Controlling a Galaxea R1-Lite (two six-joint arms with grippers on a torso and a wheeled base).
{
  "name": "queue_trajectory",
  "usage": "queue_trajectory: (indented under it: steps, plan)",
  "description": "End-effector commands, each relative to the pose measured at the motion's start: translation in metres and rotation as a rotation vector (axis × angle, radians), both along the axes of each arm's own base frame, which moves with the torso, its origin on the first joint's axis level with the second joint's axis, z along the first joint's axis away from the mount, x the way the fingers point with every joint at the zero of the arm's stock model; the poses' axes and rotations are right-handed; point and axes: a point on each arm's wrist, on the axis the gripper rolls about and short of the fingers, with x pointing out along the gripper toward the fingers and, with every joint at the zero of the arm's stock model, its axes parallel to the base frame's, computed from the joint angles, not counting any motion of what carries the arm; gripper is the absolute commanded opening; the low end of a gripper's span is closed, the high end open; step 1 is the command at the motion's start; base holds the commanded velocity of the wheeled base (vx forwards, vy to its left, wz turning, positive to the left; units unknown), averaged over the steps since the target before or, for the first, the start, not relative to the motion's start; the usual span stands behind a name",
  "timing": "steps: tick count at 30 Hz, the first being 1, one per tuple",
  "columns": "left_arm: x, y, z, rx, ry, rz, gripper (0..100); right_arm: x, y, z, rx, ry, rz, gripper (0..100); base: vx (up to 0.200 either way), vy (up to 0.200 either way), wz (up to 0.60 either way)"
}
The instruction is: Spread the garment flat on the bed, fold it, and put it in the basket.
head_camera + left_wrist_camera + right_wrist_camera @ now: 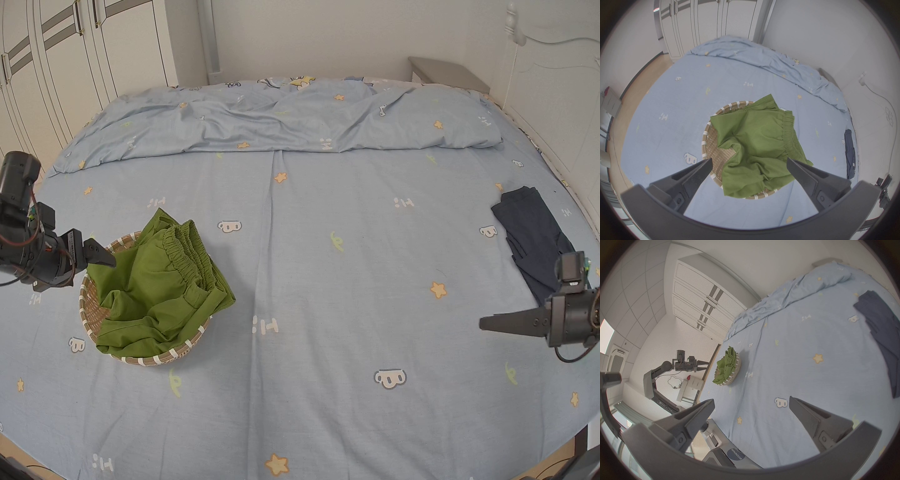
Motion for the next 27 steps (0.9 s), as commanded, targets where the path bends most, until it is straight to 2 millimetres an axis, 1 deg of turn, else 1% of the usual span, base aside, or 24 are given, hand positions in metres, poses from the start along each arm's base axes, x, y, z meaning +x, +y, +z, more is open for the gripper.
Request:
queue_trajectory:
  steps: [1, 2, 3, 4, 7, 8, 10, 13, 14, 16, 20, 22, 23, 24, 27]
  plan:
    - [-0.117, -0.016, -0.014, 0.045, -0.276, 0.002, 100, -0.099, -0.035, -0.01, 0.001, -0.248, -0.165, 100, 0.0, 0.0, 0.0]
    - [-0.117, -0.016, -0.014, 0.045, -0.276, 0.002, 100, -0.099, -0.035, -0.01, 0.001, -0.248, -0.165, 100, 0.0, 0.0, 0.0]
    - [-0.145, -0.015, -0.025, 0.063, -0.372, 0.031, 100, -0.121, -0.038, -0.021, 0.002, -0.298, -0.203, 100, 0.0, 0.0, 0.0]
    - [-0.157, -0.014, -0.03, 0.074, -0.412, 0.057, 100, -0.129, -0.038, -0.027, 0.004, -0.32, -0.216, 100, 0.0, 0.0, 0.0]
    - [-0.191, -0.013, -0.045, 0.094, -0.493, 0.107, 100, -0.147, -0.039, -0.043, 0.01, -0.344, -0.236, 100, 0.0, 0.0, 0.0]
    - [-0.191, -0.013, -0.045, 0.094, -0.493, 0.107, 100, -0.147, -0.039, -0.043, 0.01, -0.344, -0.236, 100, 0.0, 0.0, 0.0]
    - [-0.216, -0.012, -0.062, 0.091, -0.542, 0.116, 100, -0.163, -0.039, -0.055, 0.014, -0.372, -0.236, 100, 0.0, 0.0, 0.0]
    - [-0.236, -0.011, -0.083, 0.093, -0.591, 0.133, 100, -0.178, -0.038, -0.063, 0.013, -0.385, -0.238, 100, 0.0, 0.0, 0.0]
    - [-0.24, -0.011, -0.087, 0.094, -0.601, 0.138, 100, -0.18, -0.038, -0.064, 0.014, -0.387, -0.237, 100, 0.0, 0.0, 0.0]
    - [-0.252, -0.012, -0.103, 0.1, -0.64, 0.153, 100, -0.185, -0.038, -0.067, 0.015, -0.393, -0.232, 100, 0.0, 0.0, 0.0]
    - [-0.264, -0.012, -0.131, 0.094, -0.68, 0.133, 100, -0.191, -0.038, -0.075, 0.015, -0.392, -0.232, 100, 0.0, 0.0, 0.0]
    - [-0.267, -0.012, -0.147, 0.097, -0.689, 0.092, 100, -0.194, -0.038, -0.08, 0.015, -0.39, -0.231, 100, 0.0, 0.0, 0.0]
    - [-0.267, -0.012, -0.149, 0.099, -0.691, 0.085, 100, -0.194, -0.038, -0.081, 0.015, -0.39, -0.231, 100, 0.0, 0.0, 0.0]
    - [-0.268, -0.013, -0.161, 0.106, -0.699, 0.019, 100, -0.196, -0.038, -0.084, 0.015, -0.39, -0.229, 100, 0.0, 0.0, 0.0]
    - [-0.269, -0.014, -0.163, 0.093, -0.729, -0.016, 100, -0.199, -0.038, -0.088, 0.016, -0.399, -0.229, 100, 0.0, 0.0, 0.0]
